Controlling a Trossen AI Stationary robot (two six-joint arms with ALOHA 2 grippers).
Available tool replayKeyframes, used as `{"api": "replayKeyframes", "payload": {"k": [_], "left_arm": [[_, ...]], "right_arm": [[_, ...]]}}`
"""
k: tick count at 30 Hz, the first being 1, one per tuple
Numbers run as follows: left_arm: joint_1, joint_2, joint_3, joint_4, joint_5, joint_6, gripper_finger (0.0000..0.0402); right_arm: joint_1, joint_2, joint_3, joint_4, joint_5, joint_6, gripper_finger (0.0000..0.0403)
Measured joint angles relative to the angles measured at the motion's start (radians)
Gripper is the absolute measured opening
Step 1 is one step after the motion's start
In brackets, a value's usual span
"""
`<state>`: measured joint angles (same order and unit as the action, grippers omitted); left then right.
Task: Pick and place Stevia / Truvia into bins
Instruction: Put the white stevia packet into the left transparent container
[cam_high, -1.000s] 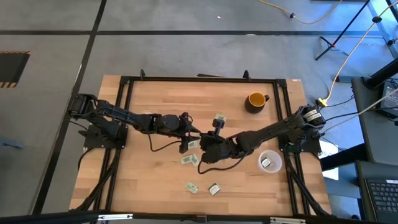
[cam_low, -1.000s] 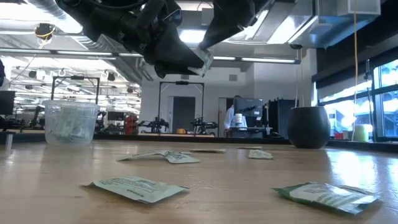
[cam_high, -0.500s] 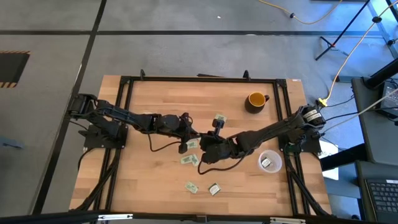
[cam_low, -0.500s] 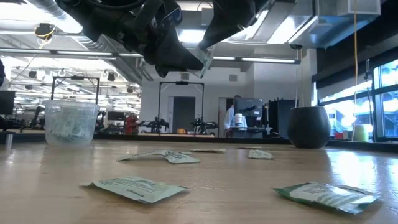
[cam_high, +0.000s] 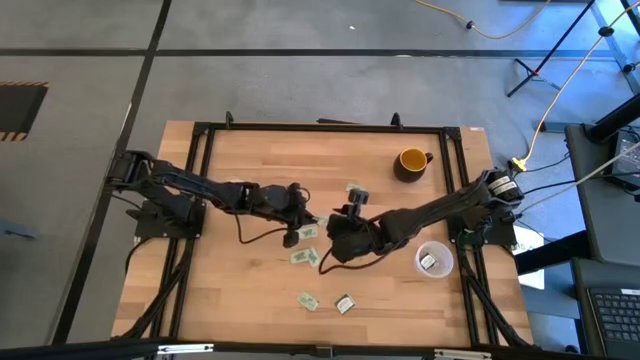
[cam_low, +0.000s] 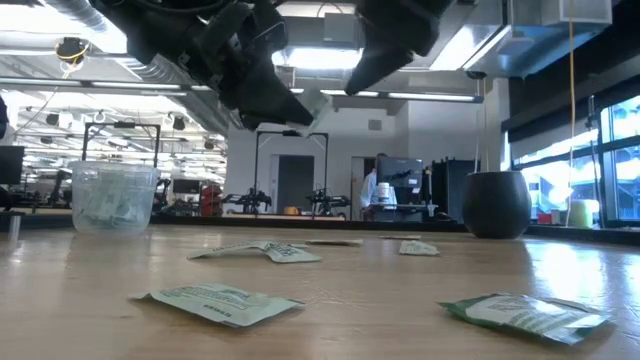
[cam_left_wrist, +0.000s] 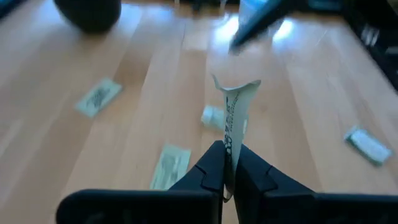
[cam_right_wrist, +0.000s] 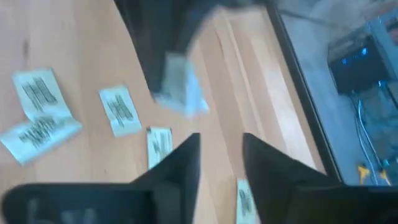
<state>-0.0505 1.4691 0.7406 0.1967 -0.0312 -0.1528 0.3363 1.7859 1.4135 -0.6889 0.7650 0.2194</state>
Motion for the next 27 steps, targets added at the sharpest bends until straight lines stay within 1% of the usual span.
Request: {"api": "replayKeyframes", "payload": {"k": [2, 4, 6, 10, 12, 17, 20, 23, 27], "left_arm": [[0.003, -0.031, 0.000, -0.087, 0.000, -0.017, 0.0012], [0.006, -0.067, 0.000, -0.159, -0.001, -0.033, 0.0011], [0.011, -0.115, 0.000, -0.255, -0.002, -0.062, 0.0009], [0.021, -0.221, 0.000, -0.455, -0.006, -0.122, 0.0013], [0.021, -0.279, 0.000, -0.551, -0.023, -0.155, 0.0015], [0.021, -0.423, 0.000, -0.805, -0.082, -0.273, 0.0012], [0.021, -0.490, 0.000, -0.932, -0.107, -0.353, 0.0009], [0.021, -0.529, 0.000, -1.029, -0.137, -0.428, 0.0009], [0.021, -0.542, 0.000, -1.132, -0.181, -0.481, 0.0012]], "right_arm": [[0.000, 0.000, 0.024, -0.068, -0.002, 0.062, 0.0151], [-0.001, -0.002, 0.035, -0.111, -0.031, 0.101, 0.0170], [-0.007, -0.002, 0.040, -0.189, -0.107, 0.123, 0.0181], [-0.039, -0.002, 0.035, -0.285, -0.310, 0.175, 0.0187], [-0.055, 0.000, 0.020, -0.295, -0.367, 0.191, 0.0188], [-0.085, 0.000, -0.007, -0.291, -0.440, 0.191, 0.0188], [-0.105, 0.000, -0.031, -0.279, -0.493, 0.162, 0.0188], [-0.130, 0.000, -0.069, -0.239, -0.565, 0.125, 0.0188], [-0.158, 0.000, -0.123, -0.156, -0.614, 0.062, 0.0188]]}}
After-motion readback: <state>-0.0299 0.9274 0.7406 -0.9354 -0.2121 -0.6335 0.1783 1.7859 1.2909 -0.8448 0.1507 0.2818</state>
